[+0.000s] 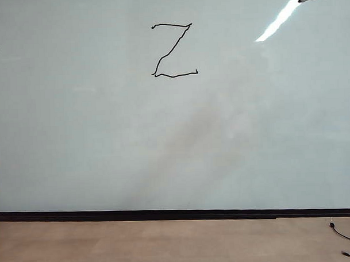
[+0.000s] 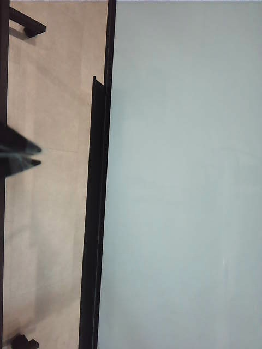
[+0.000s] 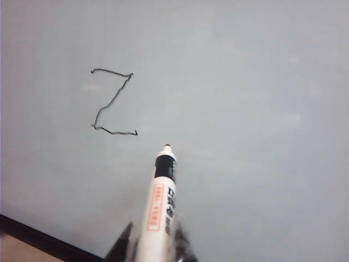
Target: Pick up the pen on the shelf to the right of the whiteboard and write the letter Z.
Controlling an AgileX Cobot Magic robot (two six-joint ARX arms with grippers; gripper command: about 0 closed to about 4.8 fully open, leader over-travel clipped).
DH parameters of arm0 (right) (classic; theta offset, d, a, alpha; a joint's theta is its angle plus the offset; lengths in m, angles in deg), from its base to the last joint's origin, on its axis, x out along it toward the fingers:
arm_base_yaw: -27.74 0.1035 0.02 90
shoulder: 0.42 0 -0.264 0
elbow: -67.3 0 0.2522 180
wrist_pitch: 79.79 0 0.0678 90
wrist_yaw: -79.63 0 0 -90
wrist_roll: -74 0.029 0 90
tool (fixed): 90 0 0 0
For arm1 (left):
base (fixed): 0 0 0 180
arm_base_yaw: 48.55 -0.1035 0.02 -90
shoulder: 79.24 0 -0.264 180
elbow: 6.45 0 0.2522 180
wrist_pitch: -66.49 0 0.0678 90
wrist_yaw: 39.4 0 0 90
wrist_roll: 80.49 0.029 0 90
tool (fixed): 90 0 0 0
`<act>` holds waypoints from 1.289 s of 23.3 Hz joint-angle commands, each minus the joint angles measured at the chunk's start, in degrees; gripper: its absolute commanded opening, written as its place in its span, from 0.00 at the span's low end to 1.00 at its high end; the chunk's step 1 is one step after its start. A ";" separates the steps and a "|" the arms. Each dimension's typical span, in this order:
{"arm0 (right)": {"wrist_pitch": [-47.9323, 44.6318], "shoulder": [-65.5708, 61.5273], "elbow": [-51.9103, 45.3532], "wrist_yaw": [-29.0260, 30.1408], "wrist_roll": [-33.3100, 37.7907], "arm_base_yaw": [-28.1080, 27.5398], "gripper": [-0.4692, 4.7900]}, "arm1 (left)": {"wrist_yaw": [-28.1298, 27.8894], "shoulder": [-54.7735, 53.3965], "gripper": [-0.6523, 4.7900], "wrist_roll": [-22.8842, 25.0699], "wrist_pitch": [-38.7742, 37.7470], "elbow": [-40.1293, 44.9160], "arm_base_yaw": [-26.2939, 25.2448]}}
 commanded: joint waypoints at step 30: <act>-1.81 0.11 -10.54 9.55 4.15 -26.23 0.08 | 0.02 -0.02 0.11 0.26 0.22 -0.13 0.00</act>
